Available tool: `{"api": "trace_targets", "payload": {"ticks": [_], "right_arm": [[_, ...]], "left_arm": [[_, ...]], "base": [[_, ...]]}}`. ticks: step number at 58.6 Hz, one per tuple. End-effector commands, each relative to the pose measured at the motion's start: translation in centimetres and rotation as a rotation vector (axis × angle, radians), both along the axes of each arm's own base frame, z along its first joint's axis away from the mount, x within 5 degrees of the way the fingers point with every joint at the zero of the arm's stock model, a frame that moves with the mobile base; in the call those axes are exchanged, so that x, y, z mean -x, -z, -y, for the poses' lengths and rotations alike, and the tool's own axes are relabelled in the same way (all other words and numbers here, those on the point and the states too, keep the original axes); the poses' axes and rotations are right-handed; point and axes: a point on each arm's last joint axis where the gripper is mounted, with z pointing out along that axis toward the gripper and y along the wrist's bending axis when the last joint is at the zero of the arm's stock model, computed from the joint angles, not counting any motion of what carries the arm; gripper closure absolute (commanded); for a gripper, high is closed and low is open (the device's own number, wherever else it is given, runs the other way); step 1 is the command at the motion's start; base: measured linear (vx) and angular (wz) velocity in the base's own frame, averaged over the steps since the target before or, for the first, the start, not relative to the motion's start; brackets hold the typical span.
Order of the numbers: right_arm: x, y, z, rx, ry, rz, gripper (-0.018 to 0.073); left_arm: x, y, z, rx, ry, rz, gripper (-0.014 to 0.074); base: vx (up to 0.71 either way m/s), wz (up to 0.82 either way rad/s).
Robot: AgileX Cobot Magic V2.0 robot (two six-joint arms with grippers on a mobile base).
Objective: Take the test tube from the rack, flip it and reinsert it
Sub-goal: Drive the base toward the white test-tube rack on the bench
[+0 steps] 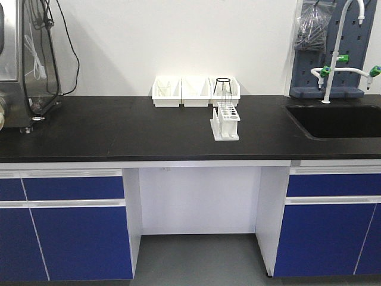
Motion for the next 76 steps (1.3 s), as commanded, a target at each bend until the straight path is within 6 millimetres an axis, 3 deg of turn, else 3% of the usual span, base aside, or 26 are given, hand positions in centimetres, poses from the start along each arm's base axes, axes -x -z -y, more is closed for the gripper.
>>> {"api": "trace_targets", "payload": {"ticks": [1,76], "right_arm": [[0.06,-0.77,0.01,0.005,0.002,0.088,0.0568],[0.06,-0.77,0.01,0.005,0.002,0.088,0.0568]], "left_arm": [[-0.07,-0.85,0.08,-0.003,0.011,0.099,0.0603],[-0.07,-0.85,0.08,-0.003,0.011,0.099,0.0603]], "base": [[0.0,0.0],[0.04,0.0]]}}
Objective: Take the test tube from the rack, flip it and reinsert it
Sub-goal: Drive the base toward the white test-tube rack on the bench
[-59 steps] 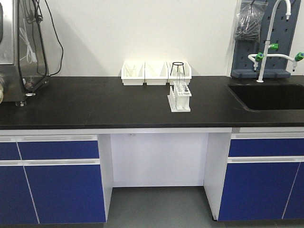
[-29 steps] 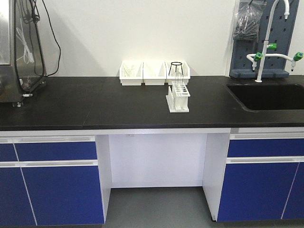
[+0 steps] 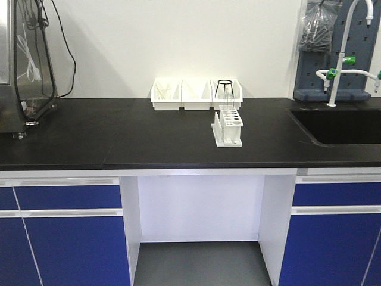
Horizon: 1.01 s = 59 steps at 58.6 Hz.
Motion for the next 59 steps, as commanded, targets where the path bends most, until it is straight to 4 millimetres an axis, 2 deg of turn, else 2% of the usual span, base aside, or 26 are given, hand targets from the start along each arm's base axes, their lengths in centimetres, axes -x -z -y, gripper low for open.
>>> {"api": "trace_targets", "payload": {"ticks": [1,35,59], "right_arm": [[0.06,-0.77,0.01,0.005,0.002,0.088,0.0568],[0.06,-0.77,0.01,0.005,0.002,0.088,0.0568],[0.06,-0.77,0.01,0.005,0.002,0.088,0.0568]], "left_arm": [[-0.07,-0.85,0.08,-0.003,0.011,0.099,0.0603],[-0.07,-0.85,0.08,-0.003,0.011,0.099,0.0603],[-0.07,-0.85,0.08,-0.003,0.011,0.099,0.0603]], "base": [[0.16,0.08],[0.19,-0.02],[0.33,-0.05]]}}
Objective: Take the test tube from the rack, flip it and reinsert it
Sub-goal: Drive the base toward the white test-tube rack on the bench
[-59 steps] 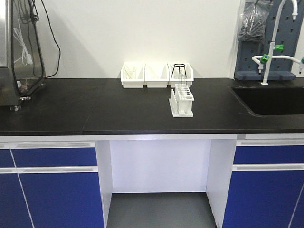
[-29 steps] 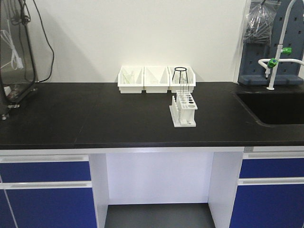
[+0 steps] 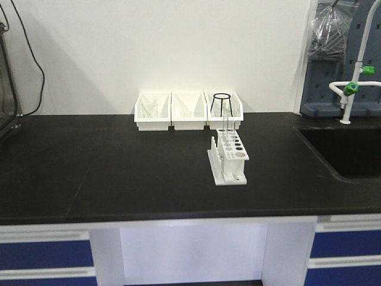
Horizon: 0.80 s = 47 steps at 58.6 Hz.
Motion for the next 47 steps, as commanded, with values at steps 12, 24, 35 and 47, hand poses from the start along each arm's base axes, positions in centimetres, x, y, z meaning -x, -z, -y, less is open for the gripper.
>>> {"api": "trace_targets", "payload": {"ticks": [12,24,35,47], "right_arm": [[0.06,-0.77,0.01,0.005,0.002,0.088,0.0568],[0.06,-0.77,0.01,0.005,0.002,0.088,0.0568],[0.06,-0.77,0.01,0.005,0.002,0.088,0.0568],[0.06,-0.77,0.01,0.005,0.002,0.088,0.0568]], "left_arm": [[-0.07,-0.85,0.08,-0.003,0.011,0.099,0.0603],[-0.07,-0.85,0.08,-0.003,0.011,0.099,0.0603],[-0.07,-0.85,0.08,-0.003,0.011,0.099,0.0603],[-0.07,-0.85,0.08,-0.003,0.011,0.099,0.0603]], "base": [[0.43,0.02],[0.44,0.03],[0.42,0.03],[0.37,0.05]]}}
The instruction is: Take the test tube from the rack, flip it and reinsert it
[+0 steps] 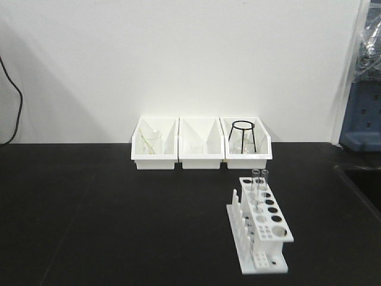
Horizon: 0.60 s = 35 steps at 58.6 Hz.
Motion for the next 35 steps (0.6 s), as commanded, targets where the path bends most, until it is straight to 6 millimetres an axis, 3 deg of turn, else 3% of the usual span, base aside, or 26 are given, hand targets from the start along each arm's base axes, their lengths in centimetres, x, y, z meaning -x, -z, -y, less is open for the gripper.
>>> {"api": "trace_targets", "payload": {"ticks": [1,35], "right_arm": [[0.06,-0.77,0.01,0.005,0.002,0.088,0.0568],[0.06,-0.77,0.01,0.005,0.002,0.088,0.0568]], "left_arm": [[-0.07,-0.85,0.08,-0.003,0.011,0.099,0.0603],[-0.07,-0.85,0.08,-0.003,0.011,0.099,0.0603]], "base": [[0.34,0.05],[0.25,0.03]]}}
